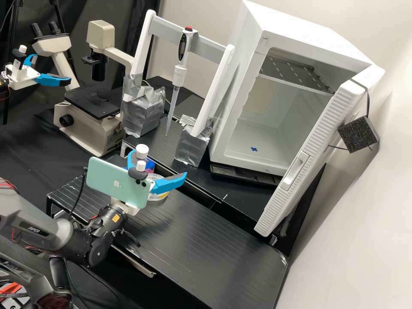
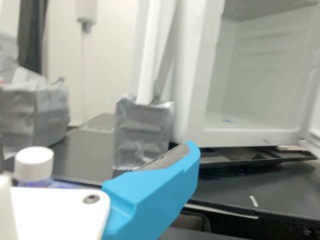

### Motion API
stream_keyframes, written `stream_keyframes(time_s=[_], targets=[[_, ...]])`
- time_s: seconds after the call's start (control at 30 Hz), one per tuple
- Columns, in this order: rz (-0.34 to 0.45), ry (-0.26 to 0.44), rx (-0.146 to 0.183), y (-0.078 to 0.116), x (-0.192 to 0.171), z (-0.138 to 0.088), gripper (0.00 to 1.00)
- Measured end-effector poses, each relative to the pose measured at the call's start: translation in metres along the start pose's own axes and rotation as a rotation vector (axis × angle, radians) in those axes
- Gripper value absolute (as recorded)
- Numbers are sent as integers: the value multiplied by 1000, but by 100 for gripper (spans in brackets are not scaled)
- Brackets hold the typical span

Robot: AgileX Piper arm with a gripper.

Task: Open the lid

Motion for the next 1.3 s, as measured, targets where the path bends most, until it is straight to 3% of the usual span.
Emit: stream_keyframes(time_s=[0.2, 0.43, 0.63, 0.87, 1.2, 1.3], targets=[[-79, -32, -4, -6, 0, 10, 100], [-113, -62, 8, -8, -3, 17, 100], [-124, -60, 6, -8, -3, 17, 100], [-153, -73, 42, -13, -1, 22, 100], [-141, -88, 43, -11, -2, 24, 100], [-146, -97, 58, -12, -2, 26, 100]])
